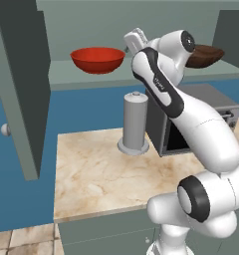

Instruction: Move the bowls from the cabinet to the plates on the dining table.

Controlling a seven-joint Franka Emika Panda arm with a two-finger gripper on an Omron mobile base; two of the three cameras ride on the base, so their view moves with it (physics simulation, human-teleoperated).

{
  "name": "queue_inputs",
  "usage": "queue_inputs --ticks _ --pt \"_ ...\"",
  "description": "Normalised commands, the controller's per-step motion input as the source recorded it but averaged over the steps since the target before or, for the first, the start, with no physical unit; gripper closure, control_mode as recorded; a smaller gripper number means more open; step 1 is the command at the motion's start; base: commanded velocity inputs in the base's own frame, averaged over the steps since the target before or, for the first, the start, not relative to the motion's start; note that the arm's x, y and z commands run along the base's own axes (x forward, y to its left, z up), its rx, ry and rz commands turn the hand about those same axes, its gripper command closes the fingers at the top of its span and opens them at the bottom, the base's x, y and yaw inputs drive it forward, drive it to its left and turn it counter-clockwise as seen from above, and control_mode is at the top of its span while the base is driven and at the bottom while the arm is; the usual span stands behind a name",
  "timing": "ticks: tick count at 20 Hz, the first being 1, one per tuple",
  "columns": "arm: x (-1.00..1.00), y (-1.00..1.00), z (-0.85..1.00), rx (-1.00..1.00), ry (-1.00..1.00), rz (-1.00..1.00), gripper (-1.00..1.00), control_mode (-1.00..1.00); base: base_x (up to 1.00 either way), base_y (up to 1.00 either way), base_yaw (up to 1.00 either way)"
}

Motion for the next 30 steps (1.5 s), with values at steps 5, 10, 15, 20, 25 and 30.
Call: queue_inputs --ticks 5,10,15,20,25,30 --pt "0.23 0.08 0.0 0.0 0.06 0.0 -1.0 -1.0 0.0 0.0 0.0" --pt "0.25 0.1 0.0 -0.01 0.08 0.0 -1.0 -1.0 0.0 0.0 0.0" --pt "0.23 0.14 0.0 0.0 0.1 0.0 -1.0 -1.0 0.0 0.0 0.0" --pt "0.19 0.14 0.0 0.0 0.06 0.0 -1.0 -1.0 0.0 0.0 0.0" --pt "0.18 0.12 0.0 0.0 0.02 0.0 -1.0 -1.0 0.0 0.0 0.0" --pt "0.08 0.1 -0.09 0.0 0.0 0.0 -1.0 -1.0 0.0 0.0 0.0"
